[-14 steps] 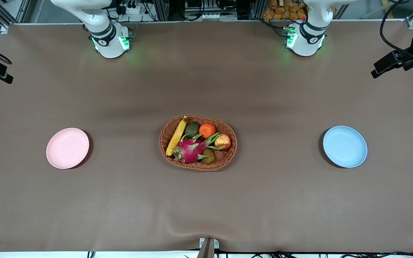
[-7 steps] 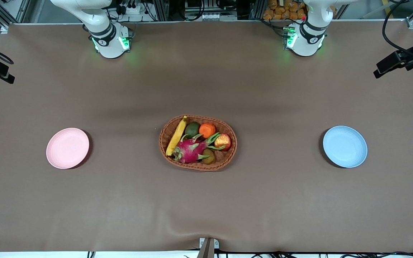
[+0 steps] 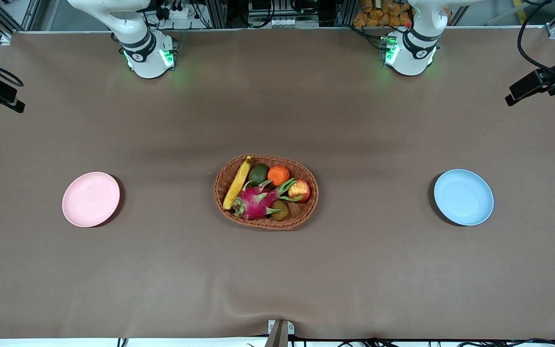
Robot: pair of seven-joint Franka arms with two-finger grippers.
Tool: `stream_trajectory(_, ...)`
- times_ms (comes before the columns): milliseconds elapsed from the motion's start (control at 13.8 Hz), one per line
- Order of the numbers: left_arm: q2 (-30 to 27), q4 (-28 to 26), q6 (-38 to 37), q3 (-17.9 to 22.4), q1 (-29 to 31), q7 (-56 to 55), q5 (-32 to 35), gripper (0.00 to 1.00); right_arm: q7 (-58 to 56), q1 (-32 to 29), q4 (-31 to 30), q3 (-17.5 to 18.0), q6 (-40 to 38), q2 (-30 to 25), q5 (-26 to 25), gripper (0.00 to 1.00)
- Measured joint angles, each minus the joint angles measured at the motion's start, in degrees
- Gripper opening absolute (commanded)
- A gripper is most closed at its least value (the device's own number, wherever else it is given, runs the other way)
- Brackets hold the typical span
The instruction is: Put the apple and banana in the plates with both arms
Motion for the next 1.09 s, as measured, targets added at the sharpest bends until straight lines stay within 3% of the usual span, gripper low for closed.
stream_trajectory(653,0.1,0.0,-0.9,0.2,0.7,0.0,0.0,1.0,0.2,9.4,-0.1,0.3,4.6,6.1,0.1,1.0)
stream_trajectory(1088,0.0,0.4,-1.0,0.0,1.0,0.0,0.0,1.0,0.2,12.2,-0.1,0.4,4.5,6.6,0.1,1.0)
